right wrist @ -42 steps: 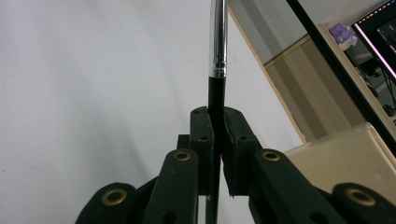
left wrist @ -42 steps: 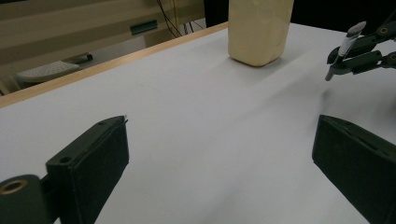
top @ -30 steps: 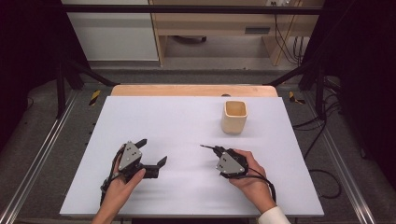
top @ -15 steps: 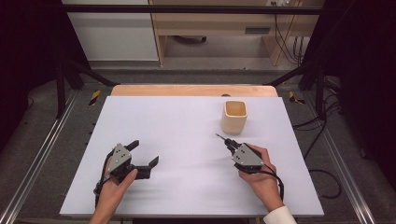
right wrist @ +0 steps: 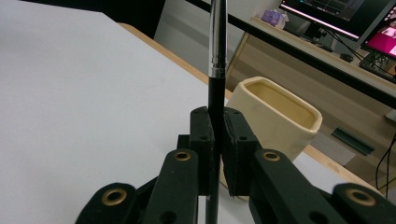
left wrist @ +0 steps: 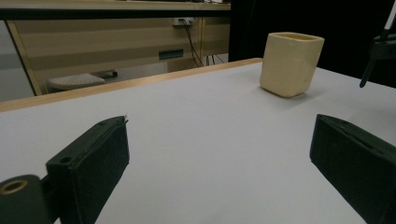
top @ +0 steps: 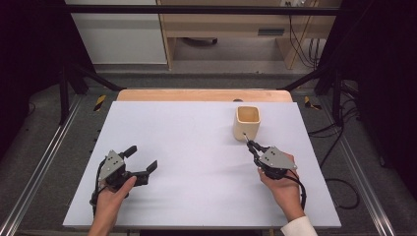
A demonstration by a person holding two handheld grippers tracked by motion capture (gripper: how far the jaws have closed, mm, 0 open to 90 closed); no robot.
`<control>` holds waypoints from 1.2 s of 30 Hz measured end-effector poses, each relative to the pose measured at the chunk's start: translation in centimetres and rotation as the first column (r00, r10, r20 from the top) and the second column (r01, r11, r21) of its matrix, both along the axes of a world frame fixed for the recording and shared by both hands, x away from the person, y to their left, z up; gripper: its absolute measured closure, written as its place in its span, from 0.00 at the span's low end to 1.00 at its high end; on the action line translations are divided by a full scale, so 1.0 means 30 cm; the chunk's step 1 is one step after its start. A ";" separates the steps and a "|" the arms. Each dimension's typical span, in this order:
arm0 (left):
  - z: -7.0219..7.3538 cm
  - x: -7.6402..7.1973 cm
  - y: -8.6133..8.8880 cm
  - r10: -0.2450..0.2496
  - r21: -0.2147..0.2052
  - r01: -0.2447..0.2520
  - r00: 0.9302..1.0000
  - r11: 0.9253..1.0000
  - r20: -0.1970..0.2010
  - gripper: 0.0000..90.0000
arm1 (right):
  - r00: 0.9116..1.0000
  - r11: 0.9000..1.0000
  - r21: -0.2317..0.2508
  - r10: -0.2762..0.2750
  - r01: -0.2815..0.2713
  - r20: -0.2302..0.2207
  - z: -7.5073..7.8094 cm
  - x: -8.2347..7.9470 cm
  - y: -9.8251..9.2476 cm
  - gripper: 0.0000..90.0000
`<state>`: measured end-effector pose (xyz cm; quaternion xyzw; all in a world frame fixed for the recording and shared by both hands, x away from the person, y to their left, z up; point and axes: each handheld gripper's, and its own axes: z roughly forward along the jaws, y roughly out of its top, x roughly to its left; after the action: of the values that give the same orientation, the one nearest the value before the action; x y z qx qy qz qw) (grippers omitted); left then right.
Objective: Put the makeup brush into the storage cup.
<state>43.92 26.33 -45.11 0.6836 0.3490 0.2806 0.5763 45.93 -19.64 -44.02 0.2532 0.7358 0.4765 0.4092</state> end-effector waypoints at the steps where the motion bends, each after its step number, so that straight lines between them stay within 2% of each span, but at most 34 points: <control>1: 0.001 0.000 0.002 0.000 -0.003 0.000 1.000 1.000 0.002 0.06 | 1.000 1.000 0.010 -0.003 0.003 -0.003 0.000 0.001 -0.008 0.93; 10: -0.001 0.000 0.025 0.020 -0.005 -0.019 1.000 1.000 0.014 0.06 | 0.999 0.991 0.128 -0.027 0.030 -0.027 0.006 0.010 -0.066 0.93; 22: -0.005 -0.001 0.022 -0.001 -0.001 0.001 1.000 1.000 0.016 0.06 | 0.999 0.965 0.261 -0.017 0.029 -0.047 0.009 0.016 -0.088 0.93; 30: -0.005 -0.002 0.023 -0.018 -0.004 0.018 1.000 1.000 0.017 0.05 | 0.998 0.955 0.296 -0.020 0.035 -0.052 0.011 0.021 -0.093 0.93; 36: -0.004 -0.004 0.025 -0.041 -0.018 0.042 0.999 0.999 0.022 0.04 | 0.998 0.958 0.285 -0.022 0.036 -0.051 0.012 0.025 -0.083 0.93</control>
<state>43.81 27.09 -45.23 0.6824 0.3309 0.2728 0.5920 46.68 -22.12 -43.65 0.3318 0.6648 0.5656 0.3578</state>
